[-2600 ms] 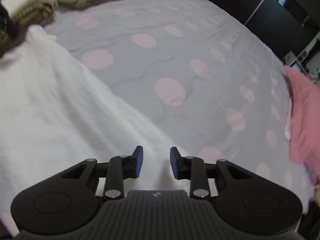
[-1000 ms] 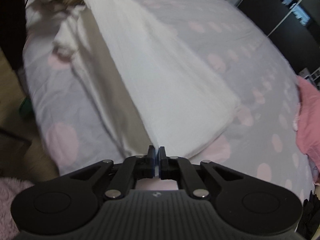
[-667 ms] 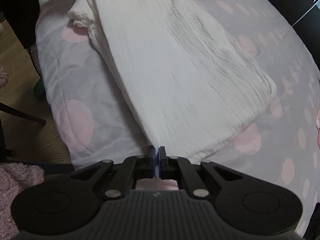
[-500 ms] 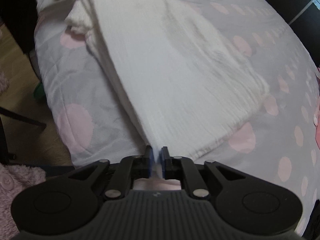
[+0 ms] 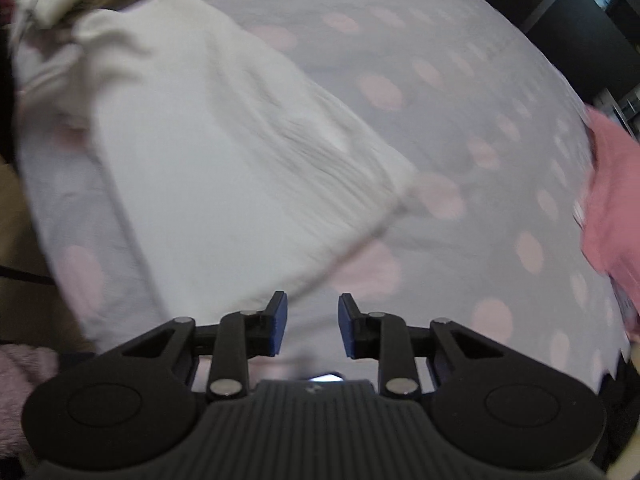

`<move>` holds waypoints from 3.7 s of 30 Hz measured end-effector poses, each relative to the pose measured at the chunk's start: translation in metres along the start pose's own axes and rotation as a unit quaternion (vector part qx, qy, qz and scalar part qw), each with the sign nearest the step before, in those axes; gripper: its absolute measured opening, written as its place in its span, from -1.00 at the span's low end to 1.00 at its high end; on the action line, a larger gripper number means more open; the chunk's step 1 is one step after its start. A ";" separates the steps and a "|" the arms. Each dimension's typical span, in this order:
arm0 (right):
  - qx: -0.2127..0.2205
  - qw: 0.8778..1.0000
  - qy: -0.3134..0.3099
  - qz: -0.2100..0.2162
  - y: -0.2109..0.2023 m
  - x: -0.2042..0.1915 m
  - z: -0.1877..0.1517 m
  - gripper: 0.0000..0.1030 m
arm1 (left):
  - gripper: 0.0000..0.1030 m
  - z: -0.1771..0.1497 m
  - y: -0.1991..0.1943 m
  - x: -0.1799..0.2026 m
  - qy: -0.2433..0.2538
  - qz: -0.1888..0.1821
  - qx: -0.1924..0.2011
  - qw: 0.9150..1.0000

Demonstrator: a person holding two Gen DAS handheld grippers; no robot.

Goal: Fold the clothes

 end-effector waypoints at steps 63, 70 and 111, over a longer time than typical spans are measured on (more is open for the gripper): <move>-0.060 0.946 0.240 0.208 0.087 0.048 0.003 -0.88 | -0.98 0.204 0.206 0.102 0.050 -0.112 -0.022 0.992; -0.032 0.946 0.269 0.178 0.071 0.066 0.000 -0.35 | -0.73 0.189 0.187 0.079 0.023 -0.112 0.001 0.993; 0.021 0.922 0.383 0.050 0.025 0.040 0.004 0.40 | -0.04 -0.082 0.034 -0.073 -0.215 0.088 0.063 0.971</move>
Point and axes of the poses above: each gripper's, at about its wrist camera, not at the fingertips, and y roughly the way its jaws point, x to its right, z to its top, the point moved 2 cm from there along y, roughly the way its jaws point, and after that the axes turned 2 degrees about y, right-handed, at the moved point
